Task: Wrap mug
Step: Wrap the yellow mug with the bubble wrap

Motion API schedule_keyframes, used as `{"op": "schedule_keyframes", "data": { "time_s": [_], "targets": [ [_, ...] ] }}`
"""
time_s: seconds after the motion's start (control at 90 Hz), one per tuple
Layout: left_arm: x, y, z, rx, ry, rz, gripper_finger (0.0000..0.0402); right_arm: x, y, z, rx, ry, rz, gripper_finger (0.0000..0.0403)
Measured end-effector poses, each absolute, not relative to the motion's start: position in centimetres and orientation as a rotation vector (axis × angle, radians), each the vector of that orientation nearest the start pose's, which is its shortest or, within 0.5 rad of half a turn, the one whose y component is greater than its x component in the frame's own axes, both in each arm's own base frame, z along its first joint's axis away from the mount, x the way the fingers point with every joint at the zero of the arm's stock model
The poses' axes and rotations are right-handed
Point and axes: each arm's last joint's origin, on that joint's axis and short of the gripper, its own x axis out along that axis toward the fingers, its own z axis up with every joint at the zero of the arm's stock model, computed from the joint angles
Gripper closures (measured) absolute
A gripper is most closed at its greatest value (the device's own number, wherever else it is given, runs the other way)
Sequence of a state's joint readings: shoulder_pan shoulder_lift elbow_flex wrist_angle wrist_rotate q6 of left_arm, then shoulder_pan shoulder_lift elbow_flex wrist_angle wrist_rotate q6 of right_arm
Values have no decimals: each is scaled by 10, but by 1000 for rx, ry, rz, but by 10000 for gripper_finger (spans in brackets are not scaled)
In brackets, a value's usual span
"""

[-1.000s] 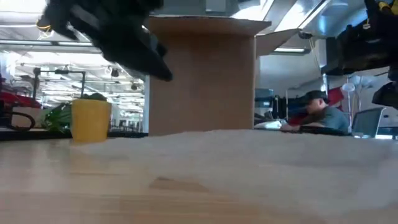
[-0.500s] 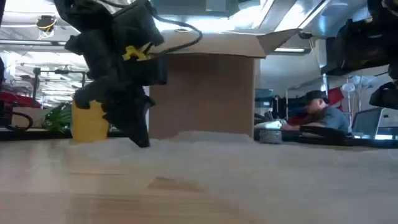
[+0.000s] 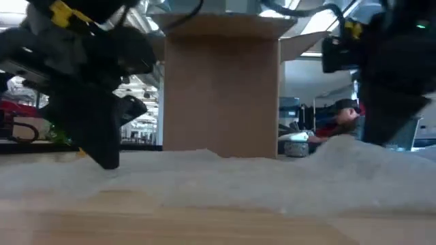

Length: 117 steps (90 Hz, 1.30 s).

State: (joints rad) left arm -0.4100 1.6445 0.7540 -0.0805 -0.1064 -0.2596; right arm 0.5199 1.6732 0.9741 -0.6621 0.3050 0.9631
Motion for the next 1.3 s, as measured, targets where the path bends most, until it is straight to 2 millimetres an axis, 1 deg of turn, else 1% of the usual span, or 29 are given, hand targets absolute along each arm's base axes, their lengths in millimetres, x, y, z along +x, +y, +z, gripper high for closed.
{"op": "schedule_keyframes", "data": {
  "time_s": [0.133, 0.211, 0.267, 0.344, 0.5, 0.633, 0.789, 0.867, 0.967, 1.067, 1.189, 1.3],
  "targets": [
    [272, -113, 143, 43, 909, -119, 402, 250, 142, 186, 332, 1094, -368, 403],
    [273, -110, 146, 61, 891, -100, 402, 242, 148, 197, 362, 1067, -343, 403],
    [275, -106, 147, 70, 889, -96, 402, 237, 152, 200, 386, 1067, -332, 403],
    [276, -100, 146, 78, 899, -77, 402, 229, 161, 199, 420, 1100, -323, 403],
    [278, -85, 144, 97, 939, -40, 402, 215, 179, 189, 476, 1174, -315, 403],
    [278, -72, 141, 103, 973, -7, 402, 206, 190, 180, 503, 1211, -319, 403],
    [271, -60, 129, 72, 1017, -34, 402, 196, 193, 164, 550, 1270, -317, 403],
    [267, -57, 123, 42, 1011, -35, 402, 191, 189, 154, 566, 1294, -342, 403],
    [261, -56, 116, -3, 1006, -25, 402, 186, 183, 144, 575, 1312, -380, 403],
    [255, -61, 111, -50, 998, -35, 402, 182, 177, 136, 562, 1320, -406, 403],
    [249, -73, 108, -80, 1005, -54, 402, 185, 168, 131, 583, 1305, -420, 403],
    [246, -83, 108, -97, 1008, -71, 402, 193, 161, 129, 580, 1264, -404, 403]
  ]
}}
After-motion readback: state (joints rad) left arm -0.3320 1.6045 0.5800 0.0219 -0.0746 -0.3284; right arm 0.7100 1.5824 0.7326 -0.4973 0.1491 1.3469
